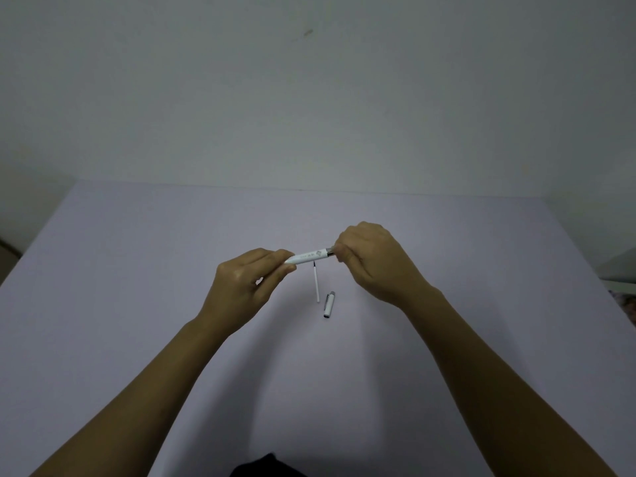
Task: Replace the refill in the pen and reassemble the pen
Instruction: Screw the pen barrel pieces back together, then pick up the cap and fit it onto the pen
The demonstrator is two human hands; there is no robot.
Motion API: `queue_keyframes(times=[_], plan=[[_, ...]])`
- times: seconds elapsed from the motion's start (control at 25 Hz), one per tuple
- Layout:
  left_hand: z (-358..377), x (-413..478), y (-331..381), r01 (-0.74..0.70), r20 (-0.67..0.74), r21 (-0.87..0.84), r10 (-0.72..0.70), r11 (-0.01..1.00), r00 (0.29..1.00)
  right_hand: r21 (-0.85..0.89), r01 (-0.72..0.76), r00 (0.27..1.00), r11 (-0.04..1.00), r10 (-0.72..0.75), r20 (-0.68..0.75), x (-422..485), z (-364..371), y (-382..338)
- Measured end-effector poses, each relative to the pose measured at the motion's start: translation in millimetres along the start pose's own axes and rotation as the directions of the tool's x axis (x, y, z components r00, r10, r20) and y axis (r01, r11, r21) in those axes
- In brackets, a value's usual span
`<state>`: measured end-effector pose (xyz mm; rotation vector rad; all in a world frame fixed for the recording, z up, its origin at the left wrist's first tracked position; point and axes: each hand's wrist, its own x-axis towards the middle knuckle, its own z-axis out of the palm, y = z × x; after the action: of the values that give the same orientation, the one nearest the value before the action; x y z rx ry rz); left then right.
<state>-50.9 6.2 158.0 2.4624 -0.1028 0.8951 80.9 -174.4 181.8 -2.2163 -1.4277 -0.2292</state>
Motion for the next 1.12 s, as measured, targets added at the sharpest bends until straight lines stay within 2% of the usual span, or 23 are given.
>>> queue_keyframes(times=[0.2, 0.32, 0.4, 0.48, 0.52, 0.6, 0.64, 0.68, 0.8, 0.92, 0.96, 1.08, 1.12], plan=[[4, -2, -4, -0.028, -0.019, 0.02, 0.029, 0.999, 0.999, -0.004, -0.016, 0.999, 1.0, 0.017, 0.035, 0, 2, 2], [7, -4, -9, -0.112, -0.049, 0.107, 0.118, 0.988, 0.992, 0.047, -0.092, 0.985, 0.995, 0.084, 0.151, 3, 5, -1], [10, -7, -11, -0.115, -0.056, 0.113, 0.122, 0.987, 0.991, 0.14, -0.165, 0.968, 0.976, 0.133, 0.215, 3, 6, 1], [11, -8, -13, -0.04, -0.064, 0.068, 0.044, 0.997, 0.997, 0.315, -0.267, 0.958, 0.911, 0.216, 0.189, 3, 8, 8], [11, -9, -13, 0.01, -0.069, 0.047, -0.007, 0.999, 0.998, 0.43, -0.356, 0.935, 0.83, 0.318, 0.158, 2, 13, 15], [12, -9, -15, 0.095, -0.078, 0.018, -0.093, 0.995, 0.993, 0.589, -0.53, 0.804, 0.61, 0.582, 0.121, 2, 32, 30], [12, -9, -17, 0.124, -0.081, 0.007, -0.123, 0.992, 0.989, 0.564, -0.604, 0.729, 0.564, 0.677, 0.103, 0, 48, 38], [12, -9, -19, 0.148, -0.08, -0.002, -0.148, 0.989, 0.986, 0.465, -0.678, 0.673, 0.569, 0.735, 0.084, -4, 67, 46], [18, -9, -23, 0.248, -0.059, -0.054, -0.251, 0.967, 0.966, 0.222, -0.825, 0.561, 0.52, 0.802, 0.206, -24, 125, 61], [26, -13, -24, 0.333, -0.017, -0.129, -0.338, 0.934, 0.941, 0.129, -0.9, 0.436, 0.417, 0.842, 0.319, -45, 165, 58], [29, -14, -24, 0.342, -0.002, -0.136, -0.346, 0.93, 0.938, 0.131, -0.911, 0.413, 0.392, 0.853, 0.319, -48, 173, 56], [35, -15, -25, 0.352, 0.023, -0.132, -0.352, 0.927, 0.936, 0.152, -0.905, 0.426, 0.398, 0.86, 0.281, -47, 179, 53], [36, -15, -26, 0.353, 0.025, -0.132, -0.353, 0.926, 0.935, 0.172, -0.911, 0.409, 0.374, 0.87, 0.275, -45, 176, 54]])
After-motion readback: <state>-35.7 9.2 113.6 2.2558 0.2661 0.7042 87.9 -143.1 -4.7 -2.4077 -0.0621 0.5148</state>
